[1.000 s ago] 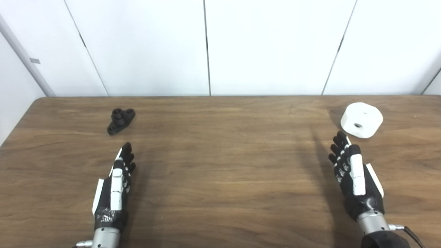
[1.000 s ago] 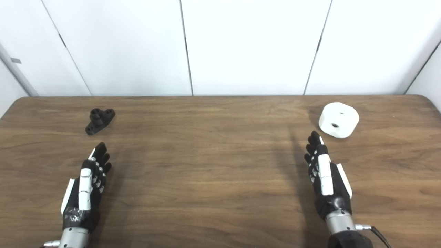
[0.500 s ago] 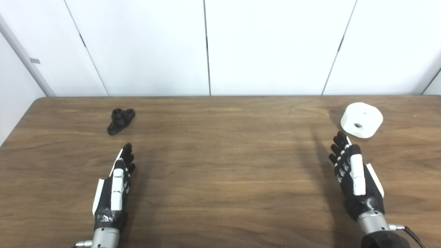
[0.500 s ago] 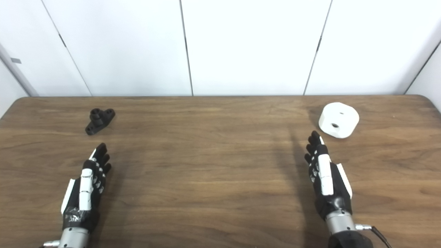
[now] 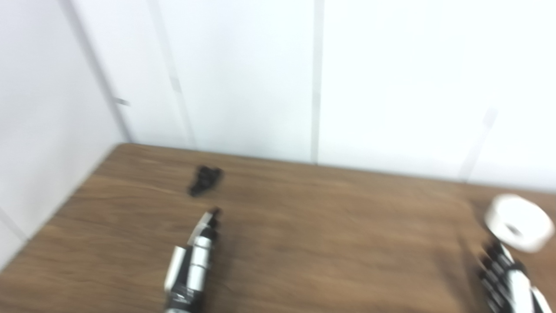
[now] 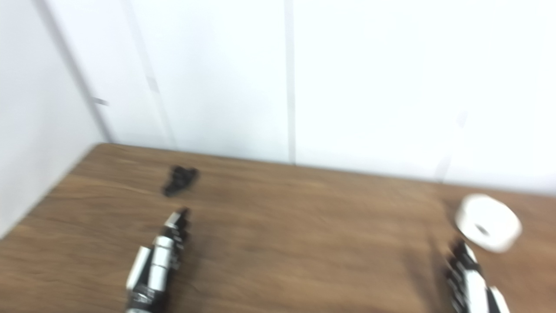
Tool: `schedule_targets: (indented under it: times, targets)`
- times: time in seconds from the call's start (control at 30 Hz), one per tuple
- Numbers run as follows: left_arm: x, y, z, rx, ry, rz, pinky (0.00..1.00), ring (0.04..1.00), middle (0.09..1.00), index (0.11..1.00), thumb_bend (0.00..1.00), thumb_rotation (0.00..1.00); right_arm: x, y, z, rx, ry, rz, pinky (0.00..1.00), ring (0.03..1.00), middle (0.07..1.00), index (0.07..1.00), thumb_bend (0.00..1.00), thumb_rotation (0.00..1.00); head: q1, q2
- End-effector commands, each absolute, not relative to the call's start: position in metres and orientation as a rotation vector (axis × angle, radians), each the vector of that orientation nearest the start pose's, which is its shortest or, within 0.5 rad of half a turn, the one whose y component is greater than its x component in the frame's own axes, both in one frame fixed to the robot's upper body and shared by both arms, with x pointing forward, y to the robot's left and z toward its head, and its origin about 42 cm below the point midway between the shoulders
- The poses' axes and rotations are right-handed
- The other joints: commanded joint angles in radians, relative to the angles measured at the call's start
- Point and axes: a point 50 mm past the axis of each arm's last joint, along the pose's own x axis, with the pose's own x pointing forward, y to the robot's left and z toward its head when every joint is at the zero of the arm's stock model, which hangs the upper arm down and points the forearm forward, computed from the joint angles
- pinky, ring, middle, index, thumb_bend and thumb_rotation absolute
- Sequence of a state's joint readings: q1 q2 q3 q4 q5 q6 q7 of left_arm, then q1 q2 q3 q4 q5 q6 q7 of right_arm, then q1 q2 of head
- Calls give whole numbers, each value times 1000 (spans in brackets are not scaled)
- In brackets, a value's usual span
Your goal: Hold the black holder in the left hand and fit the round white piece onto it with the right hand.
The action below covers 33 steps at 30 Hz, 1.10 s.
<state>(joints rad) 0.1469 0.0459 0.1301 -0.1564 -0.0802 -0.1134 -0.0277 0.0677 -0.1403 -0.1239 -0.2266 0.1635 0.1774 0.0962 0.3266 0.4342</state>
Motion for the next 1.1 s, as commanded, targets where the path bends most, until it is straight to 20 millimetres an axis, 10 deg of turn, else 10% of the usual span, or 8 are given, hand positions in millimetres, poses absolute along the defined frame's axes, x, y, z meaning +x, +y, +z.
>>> schedule_targets:
  times: [0.0,0.47,1.07]
  targets:
    - [233,259,105,-10,-144,134,1000,1000,1000,965,383,994,263,-283,147,6,-81,19,1000,1000,1000,1000,660,1000,6,-6]
    - [229,258,102,65,-141,144,1000,1000,1000,963,393,978,262,-283,143,-2,-78,38,1000,1000,1000,1000,744,1000,-22,-5]
    - [224,272,149,333,-131,221,1000,1000,996,925,739,408,243,-284,141,7,-53,35,1000,1000,1000,1000,718,1000,-38,23]
